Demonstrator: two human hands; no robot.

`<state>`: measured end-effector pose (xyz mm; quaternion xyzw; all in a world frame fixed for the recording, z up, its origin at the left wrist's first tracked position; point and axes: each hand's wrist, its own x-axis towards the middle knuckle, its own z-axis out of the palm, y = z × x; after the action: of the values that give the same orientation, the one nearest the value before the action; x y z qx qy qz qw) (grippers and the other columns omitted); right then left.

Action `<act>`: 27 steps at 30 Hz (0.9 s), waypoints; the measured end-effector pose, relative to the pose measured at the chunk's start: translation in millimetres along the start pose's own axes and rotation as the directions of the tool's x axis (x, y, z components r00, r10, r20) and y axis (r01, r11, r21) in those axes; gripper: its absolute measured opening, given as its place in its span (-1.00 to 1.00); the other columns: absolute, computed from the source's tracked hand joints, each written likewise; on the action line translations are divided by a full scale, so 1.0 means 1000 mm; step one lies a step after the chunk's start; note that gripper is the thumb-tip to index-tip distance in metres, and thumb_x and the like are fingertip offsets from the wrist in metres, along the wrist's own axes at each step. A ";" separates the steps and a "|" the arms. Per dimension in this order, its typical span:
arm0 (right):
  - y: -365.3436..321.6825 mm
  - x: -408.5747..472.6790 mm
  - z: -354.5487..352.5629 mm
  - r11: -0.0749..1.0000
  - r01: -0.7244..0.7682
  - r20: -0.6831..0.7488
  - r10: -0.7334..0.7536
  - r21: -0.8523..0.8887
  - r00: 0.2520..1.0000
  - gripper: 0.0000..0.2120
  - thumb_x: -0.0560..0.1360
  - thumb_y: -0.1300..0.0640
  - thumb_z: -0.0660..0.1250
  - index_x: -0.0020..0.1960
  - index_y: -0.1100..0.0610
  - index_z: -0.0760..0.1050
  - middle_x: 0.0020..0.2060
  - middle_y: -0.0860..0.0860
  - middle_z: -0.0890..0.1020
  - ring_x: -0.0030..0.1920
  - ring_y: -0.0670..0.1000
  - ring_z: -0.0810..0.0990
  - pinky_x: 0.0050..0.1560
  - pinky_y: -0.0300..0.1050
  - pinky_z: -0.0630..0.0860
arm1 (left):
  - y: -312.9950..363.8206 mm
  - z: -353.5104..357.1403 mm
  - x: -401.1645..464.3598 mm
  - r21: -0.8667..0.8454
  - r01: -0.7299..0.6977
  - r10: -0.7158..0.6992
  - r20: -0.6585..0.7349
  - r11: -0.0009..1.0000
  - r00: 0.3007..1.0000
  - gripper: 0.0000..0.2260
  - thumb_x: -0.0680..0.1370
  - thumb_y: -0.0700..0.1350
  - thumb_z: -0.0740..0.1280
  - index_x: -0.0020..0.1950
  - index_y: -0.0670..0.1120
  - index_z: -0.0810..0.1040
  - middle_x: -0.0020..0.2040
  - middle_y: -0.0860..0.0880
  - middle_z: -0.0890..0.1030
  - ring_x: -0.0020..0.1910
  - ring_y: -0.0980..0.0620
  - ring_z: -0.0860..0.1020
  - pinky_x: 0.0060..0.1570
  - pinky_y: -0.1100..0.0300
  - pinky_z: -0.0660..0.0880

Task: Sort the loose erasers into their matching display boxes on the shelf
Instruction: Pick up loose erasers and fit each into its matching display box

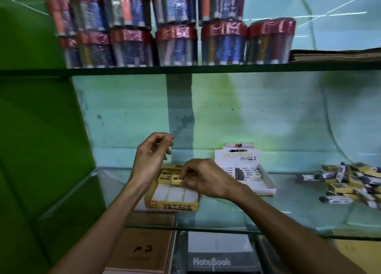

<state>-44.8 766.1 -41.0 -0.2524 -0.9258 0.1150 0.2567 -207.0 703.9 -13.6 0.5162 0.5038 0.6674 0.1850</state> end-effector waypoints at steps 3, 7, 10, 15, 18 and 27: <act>-0.011 0.015 0.014 0.998 -0.015 0.041 0.017 -0.055 0.999 -0.87 0.48 0.09 0.41 0.01 0.06 0.61 -0.01 0.01 0.66 0.00 0.00 0.56 -0.02 -0.16 0.45 | -0.002 -0.013 0.000 0.008 0.006 -0.006 -0.003 1.000 1.000 -0.89 0.61 -0.12 0.30 -0.02 -0.06 0.62 -0.21 0.07 0.61 -0.25 0.11 0.54 -0.16 0.12 0.47; -0.019 0.024 0.026 0.996 -0.023 0.066 0.029 -0.092 0.997 -0.87 0.50 0.10 0.39 0.03 0.07 0.60 0.04 0.02 0.63 0.04 0.00 0.53 -0.09 -0.20 0.36 | -0.007 -0.021 0.000 0.020 0.026 -0.026 0.004 0.999 1.000 -0.89 0.62 -0.12 0.30 -0.02 -0.04 0.62 -0.20 0.09 0.61 -0.25 0.14 0.54 -0.16 0.13 0.48; -0.022 0.027 0.031 0.995 -0.033 0.077 0.040 -0.093 0.996 -0.87 0.50 0.08 0.39 0.03 0.07 0.60 0.04 0.02 0.62 0.02 -0.01 0.52 -0.06 -0.18 0.41 | -0.010 -0.023 0.001 0.013 0.036 -0.037 0.010 0.999 0.999 -0.89 0.61 -0.10 0.31 -0.02 -0.05 0.62 -0.19 0.08 0.61 -0.27 0.17 0.53 -0.16 0.15 0.49; -0.026 0.032 0.035 0.994 -0.023 0.091 0.033 -0.104 0.995 -0.85 0.51 0.08 0.38 0.07 0.06 0.57 0.06 0.04 0.59 0.06 0.00 0.49 -0.01 -0.14 0.43 | -0.012 -0.021 0.004 0.010 0.045 -0.045 0.017 0.999 0.999 -0.90 0.61 -0.11 0.31 -0.01 -0.05 0.63 -0.19 0.09 0.62 -0.27 0.18 0.54 -0.16 0.15 0.49; -0.026 0.030 0.035 0.994 -0.032 0.108 0.043 -0.104 0.993 -0.80 0.52 0.07 0.36 0.14 0.03 0.55 0.11 0.04 0.57 0.12 0.02 0.48 0.05 -0.11 0.41 | -0.014 -0.022 0.004 0.016 0.048 -0.048 0.014 0.999 0.999 -0.90 0.60 -0.09 0.32 -0.01 -0.04 0.62 -0.20 0.10 0.62 -0.27 0.18 0.54 -0.16 0.15 0.49; -0.017 0.029 0.031 0.993 -0.007 0.162 0.027 -0.121 0.986 -0.78 0.54 0.02 0.35 0.18 0.00 0.51 0.17 0.03 0.53 0.16 0.03 0.46 0.10 -0.10 0.38 | -0.013 -0.020 0.003 0.020 0.043 -0.043 0.020 0.999 0.999 -0.90 0.60 -0.09 0.32 -0.01 -0.03 0.63 -0.20 0.12 0.62 -0.27 0.18 0.54 -0.19 0.20 0.49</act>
<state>-89.8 764.1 -49.3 -0.2649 -0.9469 0.0817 0.1631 -229.5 701.9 -22.8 0.5140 0.5194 0.6528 0.1994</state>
